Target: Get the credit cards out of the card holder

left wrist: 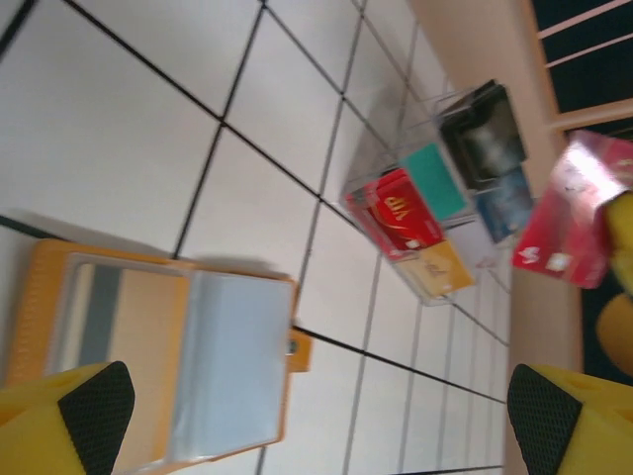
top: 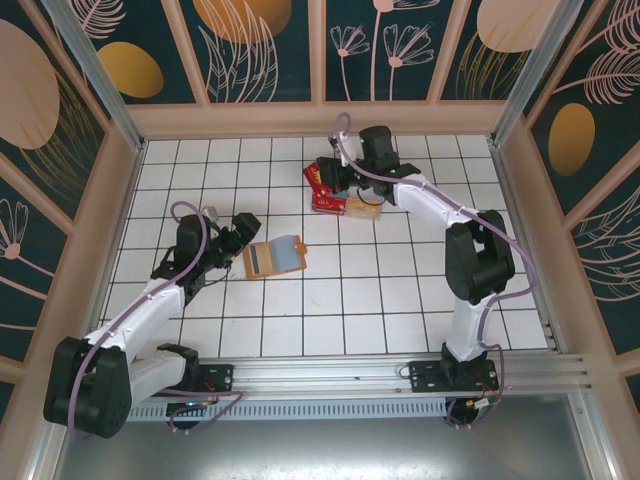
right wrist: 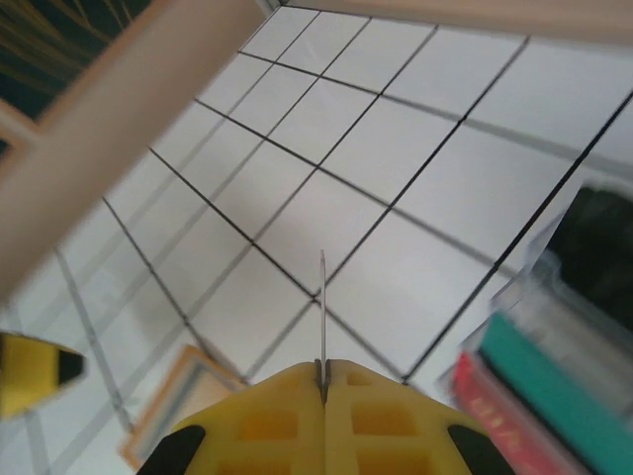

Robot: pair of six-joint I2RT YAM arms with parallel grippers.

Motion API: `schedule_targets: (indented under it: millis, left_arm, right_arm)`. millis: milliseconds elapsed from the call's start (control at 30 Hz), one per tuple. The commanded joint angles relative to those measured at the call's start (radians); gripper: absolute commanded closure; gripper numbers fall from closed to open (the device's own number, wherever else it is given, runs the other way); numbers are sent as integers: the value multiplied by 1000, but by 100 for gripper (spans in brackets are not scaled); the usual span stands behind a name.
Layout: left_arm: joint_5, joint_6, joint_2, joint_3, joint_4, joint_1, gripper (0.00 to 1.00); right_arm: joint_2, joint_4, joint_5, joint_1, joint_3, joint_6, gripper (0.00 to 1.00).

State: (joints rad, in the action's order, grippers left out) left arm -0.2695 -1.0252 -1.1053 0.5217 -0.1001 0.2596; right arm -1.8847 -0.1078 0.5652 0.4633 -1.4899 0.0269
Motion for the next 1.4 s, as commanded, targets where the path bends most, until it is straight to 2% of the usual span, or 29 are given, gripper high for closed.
schedule_targets:
  millis: [0,133,300,533,700,1367]
  left_arm:
    - [55,60,-2,33,72,-5,1]
    - [43,62,-5,20,79,-5,1]
    - [16,77,-1,19,84,-6,1]
    - [-6,80,-19,15,88,-6,1]
    - [-19,81,-43,28,91,-6,1]
    - [-47,70,-48,12,83,-5,1]
  right_arm:
    - [39,-141,-55,12,-28,376,100]
    - [-7,-207,-82,24,-97,539,100]
    - [-128,-389,-130,36,-248,754,100]
    - [-243,-517,-183,50,-381,920,100]
    - [-280,-567,-165,52,-415,964,100]
    - [-367,-585,-278,44,-434,982,99]
